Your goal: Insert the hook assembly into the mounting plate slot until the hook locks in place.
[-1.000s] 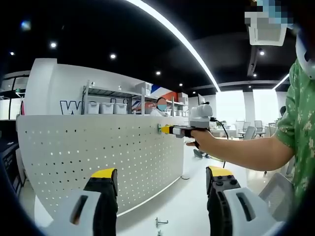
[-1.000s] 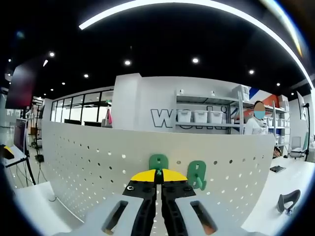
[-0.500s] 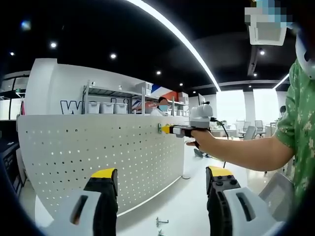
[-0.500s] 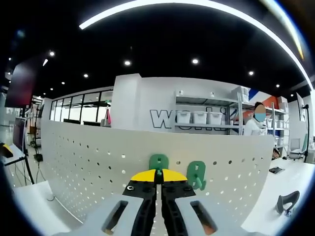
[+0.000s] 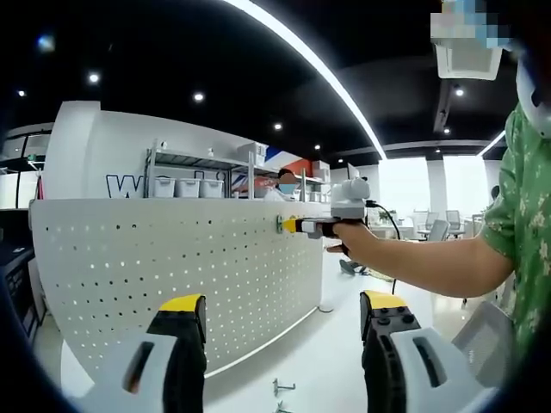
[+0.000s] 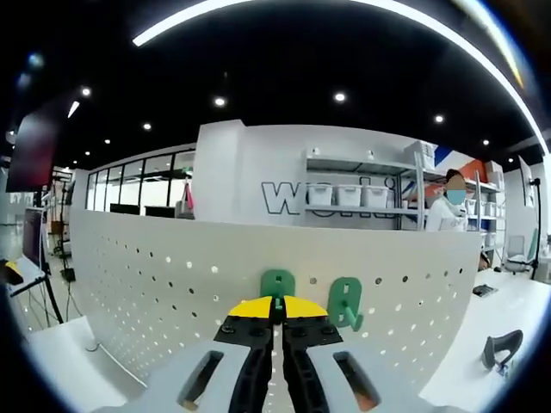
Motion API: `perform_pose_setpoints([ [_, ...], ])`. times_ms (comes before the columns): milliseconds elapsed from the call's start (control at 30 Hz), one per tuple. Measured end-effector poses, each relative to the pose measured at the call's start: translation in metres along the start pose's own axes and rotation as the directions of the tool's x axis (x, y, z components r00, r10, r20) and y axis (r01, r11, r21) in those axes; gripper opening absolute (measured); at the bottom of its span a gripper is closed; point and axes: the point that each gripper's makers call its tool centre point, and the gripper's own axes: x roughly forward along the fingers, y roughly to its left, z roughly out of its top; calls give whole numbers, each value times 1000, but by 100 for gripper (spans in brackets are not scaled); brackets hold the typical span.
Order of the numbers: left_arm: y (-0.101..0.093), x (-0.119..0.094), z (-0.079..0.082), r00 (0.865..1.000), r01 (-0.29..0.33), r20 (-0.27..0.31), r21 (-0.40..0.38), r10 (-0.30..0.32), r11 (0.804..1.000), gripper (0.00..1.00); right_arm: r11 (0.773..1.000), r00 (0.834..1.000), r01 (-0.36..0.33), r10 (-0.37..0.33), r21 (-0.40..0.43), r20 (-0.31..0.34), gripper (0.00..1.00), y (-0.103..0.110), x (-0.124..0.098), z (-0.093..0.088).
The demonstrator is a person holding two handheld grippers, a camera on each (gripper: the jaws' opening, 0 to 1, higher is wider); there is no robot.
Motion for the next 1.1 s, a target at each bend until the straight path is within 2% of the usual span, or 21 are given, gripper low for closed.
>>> perform_pose_setpoints([
  [67,0,0,0,1000,0,-1,-1,0,1000,75,999,1000,-1,0,-42,-10,0,0,1,0],
  [400,-1,-1,-1,1000,1,-4,0,-1,1000,75,996,998,-25,20,-86,-58,0,-1,5,-3],
  [500,-1,0,-1,1000,1,-2,-2,-1,1000,75,991,998,-28,19,-131,-66,0,0,5,-3],
  [533,-1,0,0,1000,2,0,-1,-2,1000,75,983,997,-28,14,-182,-79,0,-1,5,-5],
  [567,-2,1,0,1000,3,-1,0,-3,1000,75,982,997,-28,14,-185,-75,0,0,5,-4],
  [833,-2,-1,0,1000,1,-5,3,-1,1000,75,990,997,-34,23,-134,-79,0,-1,7,-5],
  [867,-2,-1,0,1000,1,-5,4,-1,1000,75,994,997,-38,31,-104,-73,1,-1,8,-5],
  [933,-2,-1,1,1000,0,-4,4,0,1000,75,994,995,-51,42,-102,-85,1,-1,8,-12],
  [967,-1,-2,1,1000,-1,-2,3,1,1000,75,994,997,-49,42,-101,-65,1,-1,7,-9],
  [1100,-2,-1,0,1000,0,-4,2,0,1000,75,996,995,-59,54,-64,-80,6,1,7,-16],
])
